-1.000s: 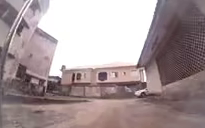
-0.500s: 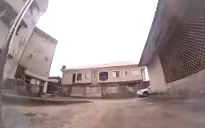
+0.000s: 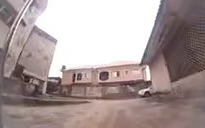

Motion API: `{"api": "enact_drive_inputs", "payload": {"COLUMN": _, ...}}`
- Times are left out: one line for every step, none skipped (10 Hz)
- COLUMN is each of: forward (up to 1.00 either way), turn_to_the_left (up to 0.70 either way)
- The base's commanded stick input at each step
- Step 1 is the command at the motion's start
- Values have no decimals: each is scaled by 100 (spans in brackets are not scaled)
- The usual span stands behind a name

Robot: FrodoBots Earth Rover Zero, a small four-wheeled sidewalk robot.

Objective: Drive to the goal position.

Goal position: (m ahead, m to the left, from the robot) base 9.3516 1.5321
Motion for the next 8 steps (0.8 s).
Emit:
{"api": "enact_drive_inputs", "payload": {"forward": 84, "turn_to_the_left": 3}}
{"api": "enact_drive_inputs", "payload": {"forward": 84, "turn_to_the_left": 3}}
{"api": "enact_drive_inputs", "payload": {"forward": 84, "turn_to_the_left": -2}}
{"api": "enact_drive_inputs", "payload": {"forward": 84, "turn_to_the_left": -27}}
{"api": "enact_drive_inputs", "payload": {"forward": 84, "turn_to_the_left": -33}}
{"api": "enact_drive_inputs", "payload": {"forward": 84, "turn_to_the_left": -25}}
{"api": "enact_drive_inputs", "payload": {"forward": 84, "turn_to_the_left": 3}}
{"api": "enact_drive_inputs", "payload": {"forward": 84, "turn_to_the_left": 3}}
